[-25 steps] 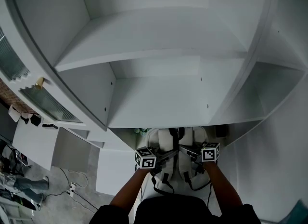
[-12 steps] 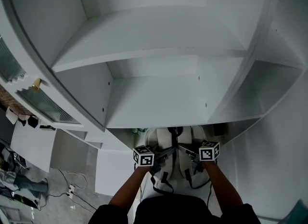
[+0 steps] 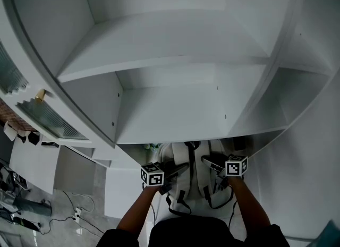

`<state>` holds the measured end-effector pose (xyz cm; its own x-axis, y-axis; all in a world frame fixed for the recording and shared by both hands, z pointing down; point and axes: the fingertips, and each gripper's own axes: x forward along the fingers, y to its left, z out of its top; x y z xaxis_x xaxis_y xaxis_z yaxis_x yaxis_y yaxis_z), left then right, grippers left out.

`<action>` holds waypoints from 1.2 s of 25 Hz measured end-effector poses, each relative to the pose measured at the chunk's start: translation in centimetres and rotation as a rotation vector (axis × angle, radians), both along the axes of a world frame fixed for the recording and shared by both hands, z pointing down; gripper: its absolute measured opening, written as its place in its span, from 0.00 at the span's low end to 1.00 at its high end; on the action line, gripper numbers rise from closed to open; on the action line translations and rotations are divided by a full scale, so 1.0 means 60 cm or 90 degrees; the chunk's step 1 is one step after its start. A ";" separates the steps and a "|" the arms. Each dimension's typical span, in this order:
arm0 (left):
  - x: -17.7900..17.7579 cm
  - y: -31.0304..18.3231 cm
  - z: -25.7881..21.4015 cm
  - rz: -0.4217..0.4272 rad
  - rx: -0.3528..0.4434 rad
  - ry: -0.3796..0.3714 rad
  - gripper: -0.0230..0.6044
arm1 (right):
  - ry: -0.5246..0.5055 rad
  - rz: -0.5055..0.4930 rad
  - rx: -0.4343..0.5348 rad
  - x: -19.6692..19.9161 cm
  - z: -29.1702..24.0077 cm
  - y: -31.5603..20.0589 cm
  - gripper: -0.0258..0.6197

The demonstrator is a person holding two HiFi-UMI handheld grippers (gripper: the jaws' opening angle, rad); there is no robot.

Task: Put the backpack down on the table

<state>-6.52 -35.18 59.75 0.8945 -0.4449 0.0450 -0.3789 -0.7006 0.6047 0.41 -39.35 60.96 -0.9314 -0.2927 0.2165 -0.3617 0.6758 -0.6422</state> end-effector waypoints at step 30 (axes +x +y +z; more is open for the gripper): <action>-0.100 0.029 -0.036 -0.092 0.072 0.004 0.07 | 0.060 0.062 0.070 0.048 -0.035 0.068 0.31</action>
<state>-12.50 -33.43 57.59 0.8210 -0.5706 -0.0184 -0.4767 -0.7030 0.5277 3.30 -35.28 58.89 -0.8746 -0.4075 0.2629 -0.4839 0.6988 -0.5268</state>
